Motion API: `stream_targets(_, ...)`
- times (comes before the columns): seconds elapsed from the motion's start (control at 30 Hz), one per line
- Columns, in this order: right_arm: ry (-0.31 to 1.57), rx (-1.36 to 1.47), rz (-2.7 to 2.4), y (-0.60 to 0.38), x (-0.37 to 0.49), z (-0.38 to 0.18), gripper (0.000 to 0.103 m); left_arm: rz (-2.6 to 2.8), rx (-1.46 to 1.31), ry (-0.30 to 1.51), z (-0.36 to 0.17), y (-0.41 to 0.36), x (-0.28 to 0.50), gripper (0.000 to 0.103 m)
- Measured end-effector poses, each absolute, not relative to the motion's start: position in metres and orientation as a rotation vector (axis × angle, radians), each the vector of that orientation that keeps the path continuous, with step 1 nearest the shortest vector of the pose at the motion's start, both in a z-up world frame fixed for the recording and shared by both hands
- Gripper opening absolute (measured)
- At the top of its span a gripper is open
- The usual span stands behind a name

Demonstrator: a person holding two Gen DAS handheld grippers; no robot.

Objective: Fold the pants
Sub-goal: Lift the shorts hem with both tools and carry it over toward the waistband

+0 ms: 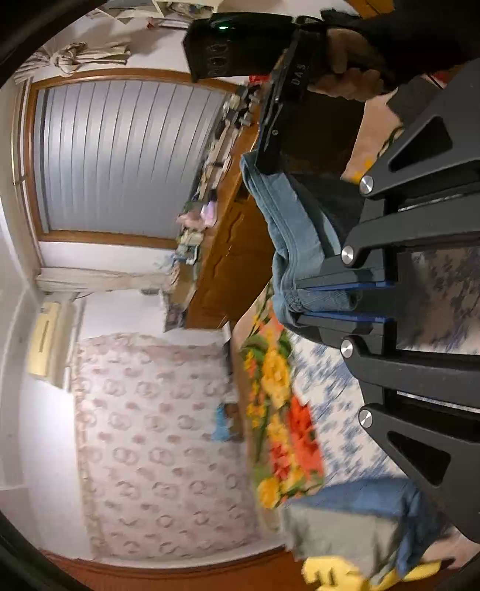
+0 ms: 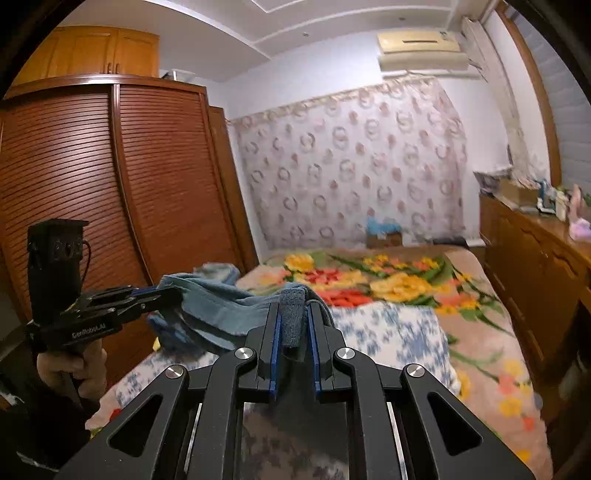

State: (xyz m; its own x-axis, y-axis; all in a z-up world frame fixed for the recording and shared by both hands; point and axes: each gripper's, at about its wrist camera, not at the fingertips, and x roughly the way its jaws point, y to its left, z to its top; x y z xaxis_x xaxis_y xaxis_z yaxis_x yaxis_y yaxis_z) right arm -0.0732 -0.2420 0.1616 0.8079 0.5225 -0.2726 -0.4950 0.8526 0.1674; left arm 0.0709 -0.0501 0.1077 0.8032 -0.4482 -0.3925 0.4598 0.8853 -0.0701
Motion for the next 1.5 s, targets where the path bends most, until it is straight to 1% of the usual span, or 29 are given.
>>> stream_targets(0.13, 0.339, 0.064, 0.556, -0.225, -0.032, 0.17, 0.013, -0.421, 0.051, 0.411, 0.112, -0.038, 0.103, 0.01)
stream_targets(0.3, 0.362, 0.056, 0.552, -0.205, 0.046, 0.178, 0.013, -0.311, 0.097, 0.404, 0.117, -0.019, 0.165, 0.01)
stream_targets(0.4, 0.348, 0.049, 0.541, -0.189, 0.075, 0.191, 0.013, -0.283, 0.098, 0.396, 0.124, -0.01, 0.176, 0.01)
stream_targets(0.53, 0.361, 0.035, 0.553, -0.172, 0.081, 0.172, 0.013, -0.264, 0.12, 0.385, 0.115, -0.005, 0.161, 0.01)
stream_targets(0.63, 0.413, 0.016, 0.564, -0.168, 0.079, 0.144, 0.013, -0.266, 0.119, 0.433, 0.086, -0.002, 0.146, 0.01)
stream_targets(0.77, 0.539, 0.019, 0.585, -0.166, 0.072, 0.087, 0.013, -0.285, 0.098, 0.586, 0.006, 0.001, 0.128, 0.01)
stream_targets(0.9, 0.654, -0.008, 0.581, -0.155, 0.071, 0.037, 0.013, -0.295, 0.053, 0.682, -0.044, 0.002, 0.114, 0.01)
stream_targets(1.0, 0.689, 0.023, 0.589, -0.159, 0.069, 0.022, 0.013, -0.302, 0.042, 0.708, -0.057, -0.001, 0.101, 0.01)
stream_targets(1.3, 0.71, 0.004, 0.579, -0.16, 0.044, 0.018, 0.013, -0.321, 0.046, 0.735, -0.073, -0.011, 0.065, 0.01)
stream_targets(1.5, 0.734, 0.018, 0.575, -0.165, 0.042, 0.013, 0.013, -0.329, 0.032, 0.769, -0.084, -0.01, 0.046, 0.01)
